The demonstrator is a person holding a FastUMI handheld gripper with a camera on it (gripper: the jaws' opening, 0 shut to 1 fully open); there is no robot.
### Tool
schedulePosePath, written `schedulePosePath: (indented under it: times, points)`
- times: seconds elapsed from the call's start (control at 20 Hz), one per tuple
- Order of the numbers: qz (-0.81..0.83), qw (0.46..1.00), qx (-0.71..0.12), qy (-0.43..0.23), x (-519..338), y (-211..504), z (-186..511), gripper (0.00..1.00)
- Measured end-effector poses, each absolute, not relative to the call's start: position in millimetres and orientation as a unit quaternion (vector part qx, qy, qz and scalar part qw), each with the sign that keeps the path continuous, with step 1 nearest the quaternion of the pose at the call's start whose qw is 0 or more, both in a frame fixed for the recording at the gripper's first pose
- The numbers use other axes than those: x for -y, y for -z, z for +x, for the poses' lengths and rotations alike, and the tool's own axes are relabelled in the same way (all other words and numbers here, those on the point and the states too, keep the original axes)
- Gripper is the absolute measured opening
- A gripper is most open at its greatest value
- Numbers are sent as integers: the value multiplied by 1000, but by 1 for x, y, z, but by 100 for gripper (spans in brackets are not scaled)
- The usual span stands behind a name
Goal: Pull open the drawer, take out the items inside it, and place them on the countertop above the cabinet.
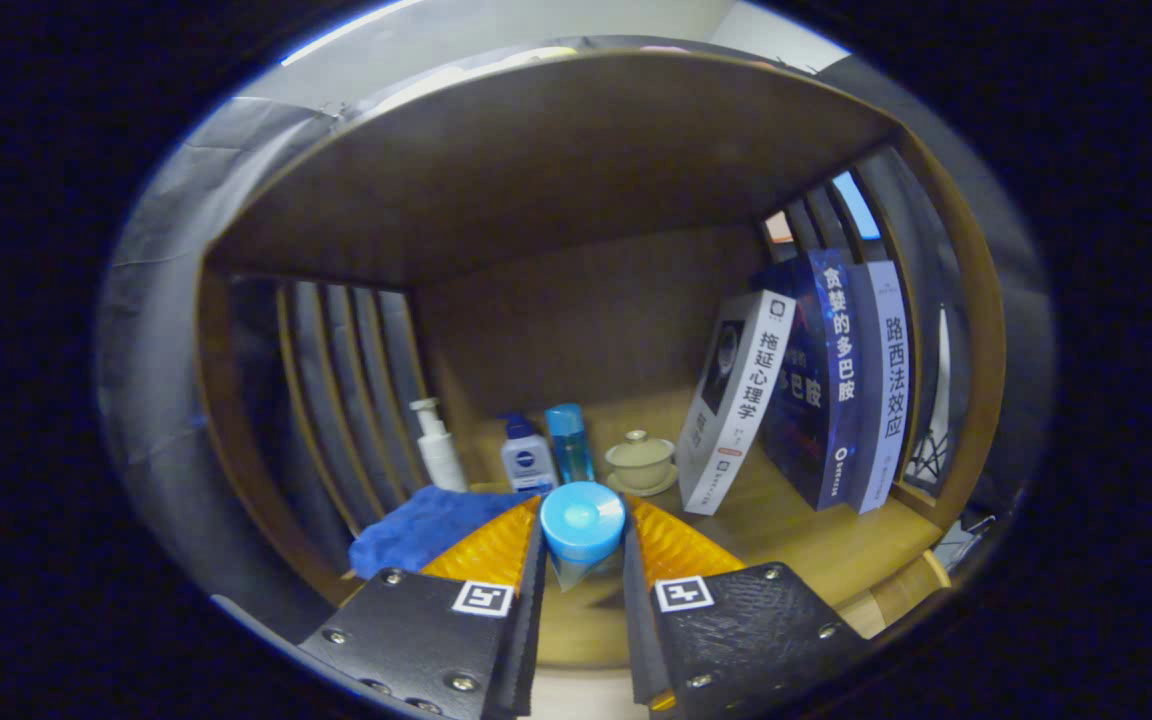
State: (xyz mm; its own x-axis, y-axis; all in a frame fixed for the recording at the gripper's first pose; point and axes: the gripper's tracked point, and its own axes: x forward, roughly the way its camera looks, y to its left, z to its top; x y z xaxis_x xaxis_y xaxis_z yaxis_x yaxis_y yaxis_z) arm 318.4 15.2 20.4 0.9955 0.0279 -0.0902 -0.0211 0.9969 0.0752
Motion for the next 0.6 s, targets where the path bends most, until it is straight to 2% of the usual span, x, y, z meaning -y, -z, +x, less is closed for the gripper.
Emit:
schedulePosePath:
  times: [0.25,0.4,0.6]
  points:
    - [33,997,-66,16,-3,19,326,37]
    - [45,991,-123,41,3,59,321,37]
    - [28,987,-152,29,-5,79,314,39]
